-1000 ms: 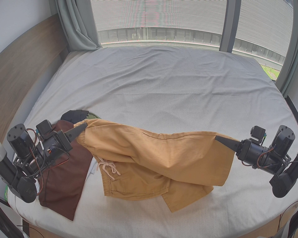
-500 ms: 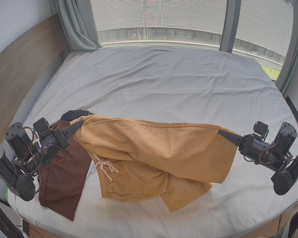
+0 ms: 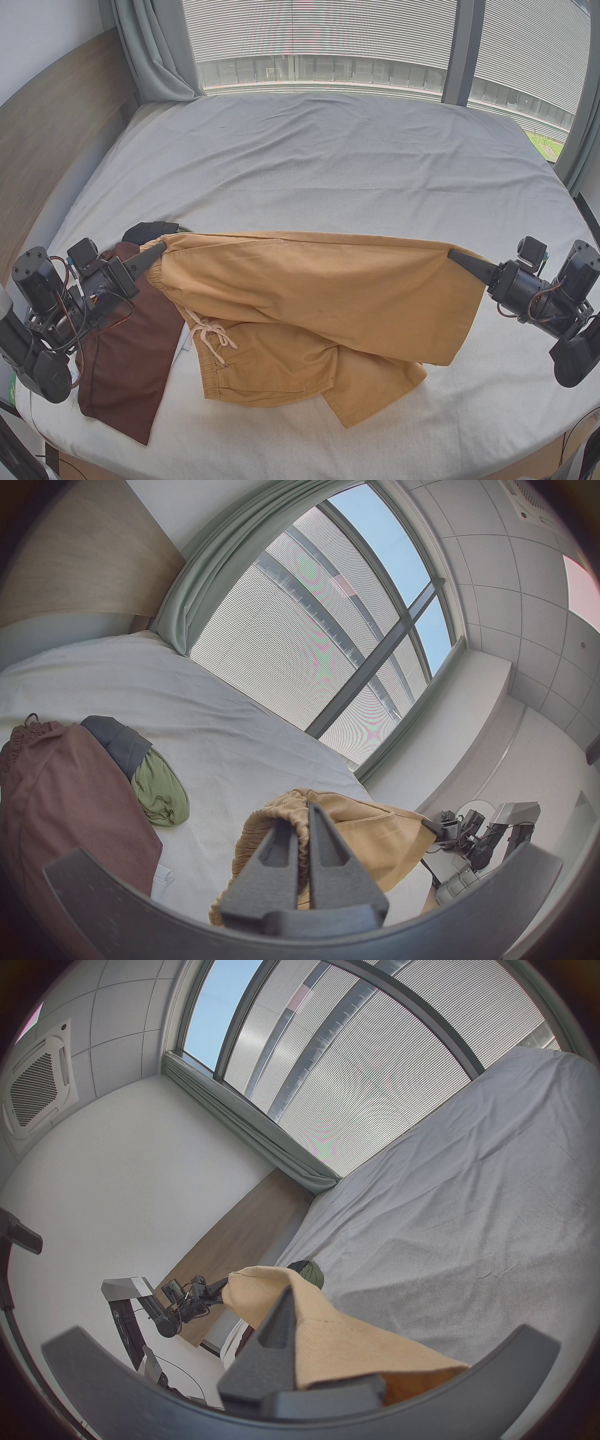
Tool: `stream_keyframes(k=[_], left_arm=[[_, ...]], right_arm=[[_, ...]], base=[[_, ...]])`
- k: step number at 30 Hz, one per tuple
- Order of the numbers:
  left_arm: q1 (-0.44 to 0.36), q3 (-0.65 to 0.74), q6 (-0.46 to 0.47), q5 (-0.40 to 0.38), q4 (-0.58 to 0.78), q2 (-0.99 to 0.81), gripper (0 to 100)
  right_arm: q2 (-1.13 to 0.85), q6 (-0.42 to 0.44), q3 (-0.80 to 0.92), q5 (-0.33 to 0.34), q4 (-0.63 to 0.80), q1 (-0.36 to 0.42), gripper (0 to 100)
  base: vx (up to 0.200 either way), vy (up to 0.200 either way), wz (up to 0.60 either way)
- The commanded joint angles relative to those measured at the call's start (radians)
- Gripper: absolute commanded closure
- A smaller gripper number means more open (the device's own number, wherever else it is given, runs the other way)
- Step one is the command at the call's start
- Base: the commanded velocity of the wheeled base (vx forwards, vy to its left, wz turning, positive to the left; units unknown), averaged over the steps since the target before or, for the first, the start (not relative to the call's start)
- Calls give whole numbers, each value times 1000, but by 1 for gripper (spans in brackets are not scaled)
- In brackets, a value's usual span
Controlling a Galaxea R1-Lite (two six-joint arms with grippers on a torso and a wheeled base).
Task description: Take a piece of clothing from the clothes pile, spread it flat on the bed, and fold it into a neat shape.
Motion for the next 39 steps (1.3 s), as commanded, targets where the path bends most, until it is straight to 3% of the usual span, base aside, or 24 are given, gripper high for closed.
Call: stream_keyframes(k=[1, 14, 39], left_arm=[[5, -2, -1, 1, -1, 8, 100], [23, -16, 1, 4, -1, 18, 100], [23, -33, -1, 6, -1, 31, 100]], right_arm=[[-2, 0, -7, 0, 0, -5, 100], [-3, 2, -18, 1, 0, -44, 100], [1, -1, -19, 1, 0, -47, 100]], base=[[0, 0, 0], [0, 0, 0], [0, 0, 0]])
